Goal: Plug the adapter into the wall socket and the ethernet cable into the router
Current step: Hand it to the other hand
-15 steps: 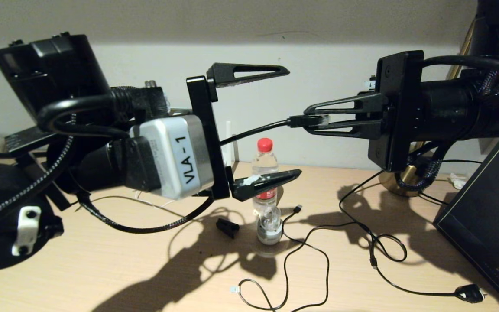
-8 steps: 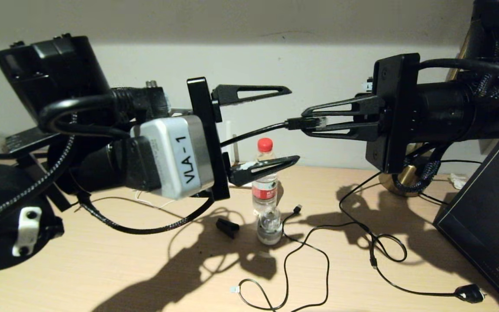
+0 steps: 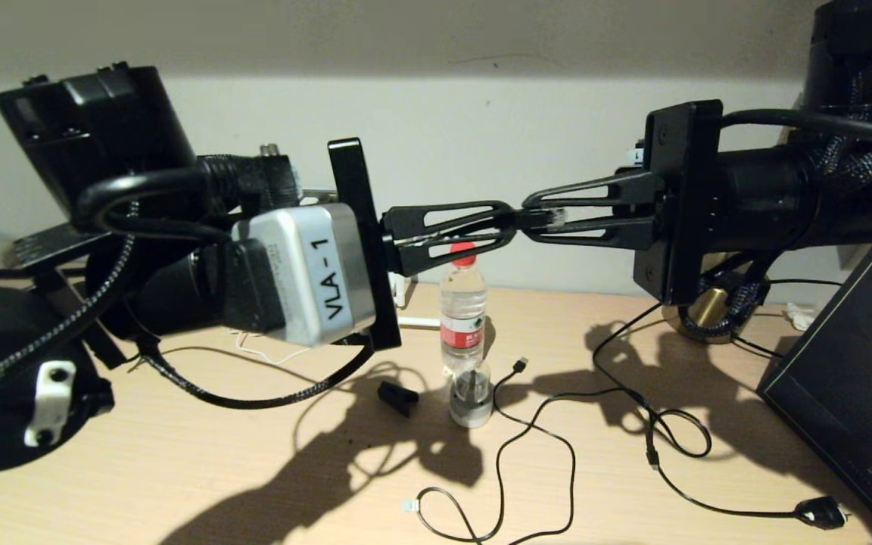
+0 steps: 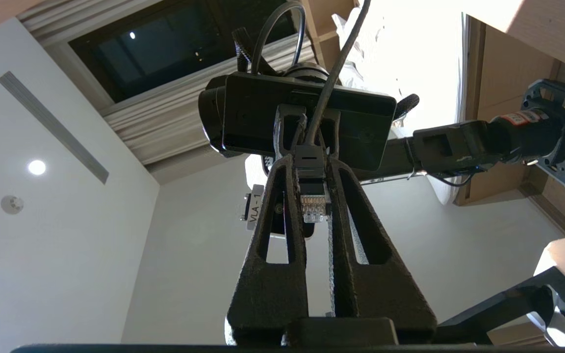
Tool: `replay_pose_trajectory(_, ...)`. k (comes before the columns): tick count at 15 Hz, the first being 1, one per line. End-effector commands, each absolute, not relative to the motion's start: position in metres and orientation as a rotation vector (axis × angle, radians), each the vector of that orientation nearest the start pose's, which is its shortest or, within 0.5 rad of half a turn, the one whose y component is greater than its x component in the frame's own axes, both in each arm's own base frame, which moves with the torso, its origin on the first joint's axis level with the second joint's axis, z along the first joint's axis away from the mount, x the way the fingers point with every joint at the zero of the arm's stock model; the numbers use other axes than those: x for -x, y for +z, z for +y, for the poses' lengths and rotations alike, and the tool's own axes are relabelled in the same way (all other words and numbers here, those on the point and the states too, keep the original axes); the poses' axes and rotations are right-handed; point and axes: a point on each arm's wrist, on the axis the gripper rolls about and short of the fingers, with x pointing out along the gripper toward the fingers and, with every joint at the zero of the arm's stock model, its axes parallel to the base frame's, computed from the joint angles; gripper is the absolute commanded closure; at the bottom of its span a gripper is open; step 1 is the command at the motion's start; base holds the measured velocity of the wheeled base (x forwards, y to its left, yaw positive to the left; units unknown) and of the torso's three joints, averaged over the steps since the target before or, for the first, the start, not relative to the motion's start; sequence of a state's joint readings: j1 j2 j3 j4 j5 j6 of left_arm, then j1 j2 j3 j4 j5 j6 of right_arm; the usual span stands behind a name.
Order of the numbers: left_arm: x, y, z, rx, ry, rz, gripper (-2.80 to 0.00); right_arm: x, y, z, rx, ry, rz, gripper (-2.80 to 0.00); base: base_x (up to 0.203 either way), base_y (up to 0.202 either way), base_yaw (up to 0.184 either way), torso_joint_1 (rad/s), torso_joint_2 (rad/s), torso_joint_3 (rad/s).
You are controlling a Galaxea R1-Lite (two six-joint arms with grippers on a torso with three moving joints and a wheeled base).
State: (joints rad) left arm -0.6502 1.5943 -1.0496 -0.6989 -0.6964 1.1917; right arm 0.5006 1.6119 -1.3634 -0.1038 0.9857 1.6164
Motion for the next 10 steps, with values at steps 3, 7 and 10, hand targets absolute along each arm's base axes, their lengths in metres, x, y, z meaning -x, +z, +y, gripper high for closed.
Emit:
replay_pose_trajectory(3, -0.2238, 0.2881, -0.1885, -1.004, -1.075, -0.947, 0.00, -0.2489, 0.3144, 0.1579, -1.324, 0.998, 1.315, 0.00, 0.000, 0.000, 0.000, 0.000, 0.00, 0.000)
replay_pose_trajectory(7, -0.2237, 0.2876, -0.1885, -1.004, -1.076, -0.946, 0.00, -0.2489, 0.3143, 0.1579, -1.324, 0.997, 1.316, 0.00, 0.000, 0.000, 0.000, 0.000, 0.00, 0.000)
replay_pose_trajectory(10, -0.2245, 0.2863, -0.1890, -1.004, -1.079, -0.942, 0.00, -0.2472, 0.3148, 0.1588, -1.318, 1.005, 1.318, 0.00, 0.000, 0.000, 0.000, 0.000, 0.00, 0.000)
